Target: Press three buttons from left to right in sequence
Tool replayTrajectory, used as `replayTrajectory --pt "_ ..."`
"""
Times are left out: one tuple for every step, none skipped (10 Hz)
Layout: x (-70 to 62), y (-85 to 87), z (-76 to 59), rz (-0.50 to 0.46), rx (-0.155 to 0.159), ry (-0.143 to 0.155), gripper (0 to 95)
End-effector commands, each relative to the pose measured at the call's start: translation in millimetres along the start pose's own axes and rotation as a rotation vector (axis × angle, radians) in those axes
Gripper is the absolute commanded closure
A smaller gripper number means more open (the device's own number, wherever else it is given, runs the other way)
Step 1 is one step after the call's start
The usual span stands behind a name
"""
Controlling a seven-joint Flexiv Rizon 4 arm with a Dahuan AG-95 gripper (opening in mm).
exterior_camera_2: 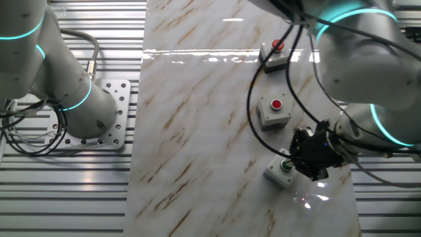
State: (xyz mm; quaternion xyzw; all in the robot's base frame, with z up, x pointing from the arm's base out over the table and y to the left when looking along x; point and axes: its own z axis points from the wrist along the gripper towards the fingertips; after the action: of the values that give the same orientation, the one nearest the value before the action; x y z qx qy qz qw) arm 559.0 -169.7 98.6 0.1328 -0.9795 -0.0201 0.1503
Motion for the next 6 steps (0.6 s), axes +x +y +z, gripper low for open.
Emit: replayTrajectory --pt "2.5 0.2 0.7 0.002 0.023 -0.005 95.0" --pt "2.5 0.2 0.7 0.004 0.031 -0.004 95.0" --pt "2.5 0.2 0.7 0.007 0.035 -0.007 95.0" --pt "2.5 0.2 0.7 0.009 0.04 -0.005 95.0" --pt "2.5 0.2 0.7 0.011 0.043 -0.008 95.0" --pt "2.5 0.2 0.7 0.01 0.044 -0.017 95.0"
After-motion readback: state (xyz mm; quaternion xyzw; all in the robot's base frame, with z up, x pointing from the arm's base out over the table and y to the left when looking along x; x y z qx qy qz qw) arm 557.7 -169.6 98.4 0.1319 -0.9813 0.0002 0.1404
